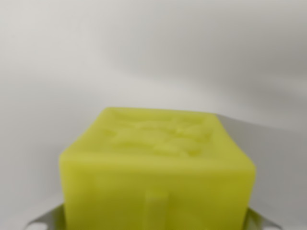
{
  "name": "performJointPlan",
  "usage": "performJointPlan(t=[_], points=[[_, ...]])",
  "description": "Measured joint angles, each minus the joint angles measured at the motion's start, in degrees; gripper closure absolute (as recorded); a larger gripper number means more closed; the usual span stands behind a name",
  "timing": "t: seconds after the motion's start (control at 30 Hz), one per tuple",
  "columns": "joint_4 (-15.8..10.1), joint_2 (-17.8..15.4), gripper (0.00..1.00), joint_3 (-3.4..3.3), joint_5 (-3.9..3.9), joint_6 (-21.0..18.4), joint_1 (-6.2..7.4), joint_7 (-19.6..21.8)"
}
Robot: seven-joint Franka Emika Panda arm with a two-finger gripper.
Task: Pick yellow cube
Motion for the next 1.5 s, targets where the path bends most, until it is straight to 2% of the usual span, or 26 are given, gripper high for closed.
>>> performJointPlan(t=[0.2, 0.8, 1.5], points=[[-0.3, -0.8, 1.0, -0.07, -0.08, -0.6, 0.03, 0.1], [-2.0, -8.0, 1.0, -0.07, -2.22, -5.9, -0.36, 1.7], [-2.8, -15.7, 1.0, -0.04, -3.72, -12.8, -0.64, 2.8]])
